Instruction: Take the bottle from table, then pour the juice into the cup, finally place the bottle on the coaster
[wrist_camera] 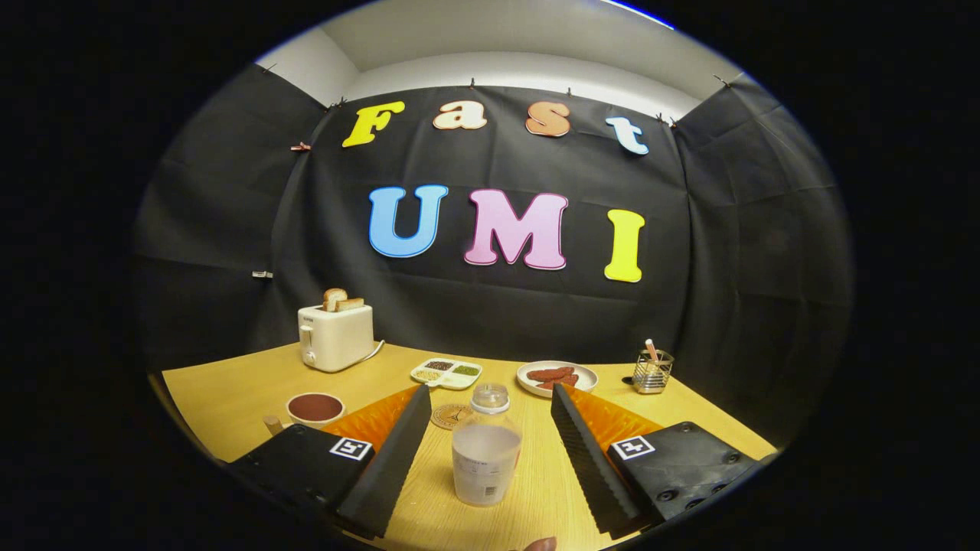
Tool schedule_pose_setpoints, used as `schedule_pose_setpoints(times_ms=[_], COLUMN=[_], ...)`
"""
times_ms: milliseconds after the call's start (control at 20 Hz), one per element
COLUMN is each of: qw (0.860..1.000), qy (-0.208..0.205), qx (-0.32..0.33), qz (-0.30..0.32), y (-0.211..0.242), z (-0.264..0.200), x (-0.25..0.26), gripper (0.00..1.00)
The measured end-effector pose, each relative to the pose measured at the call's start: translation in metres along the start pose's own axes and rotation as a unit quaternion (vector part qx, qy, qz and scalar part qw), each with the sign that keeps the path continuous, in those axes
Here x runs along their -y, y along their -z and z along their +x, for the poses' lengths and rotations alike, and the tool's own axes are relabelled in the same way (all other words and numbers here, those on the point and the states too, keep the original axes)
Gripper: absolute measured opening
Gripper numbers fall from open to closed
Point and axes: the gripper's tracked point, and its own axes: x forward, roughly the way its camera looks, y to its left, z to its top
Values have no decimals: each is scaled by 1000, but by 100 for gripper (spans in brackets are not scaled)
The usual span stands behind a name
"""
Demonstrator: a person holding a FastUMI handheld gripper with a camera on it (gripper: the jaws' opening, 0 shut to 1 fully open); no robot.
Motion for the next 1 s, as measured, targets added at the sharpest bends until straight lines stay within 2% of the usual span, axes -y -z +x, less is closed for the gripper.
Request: schedule_pose_setpoints(times_ms=[250, 500, 850, 950, 1000], qw=[1000, 999, 998, 997, 997], qy=[4, 7, 10, 21, 27], qx=[-17, -33, -37, -46, -50], qz=[23, 17, 39, 53, 56], y=[41, 77, 88, 93, 93], z=[16, 27, 44, 48, 50], x=[-3, -2, -5, -2, -1], gripper=[97, 97, 97, 95, 89])
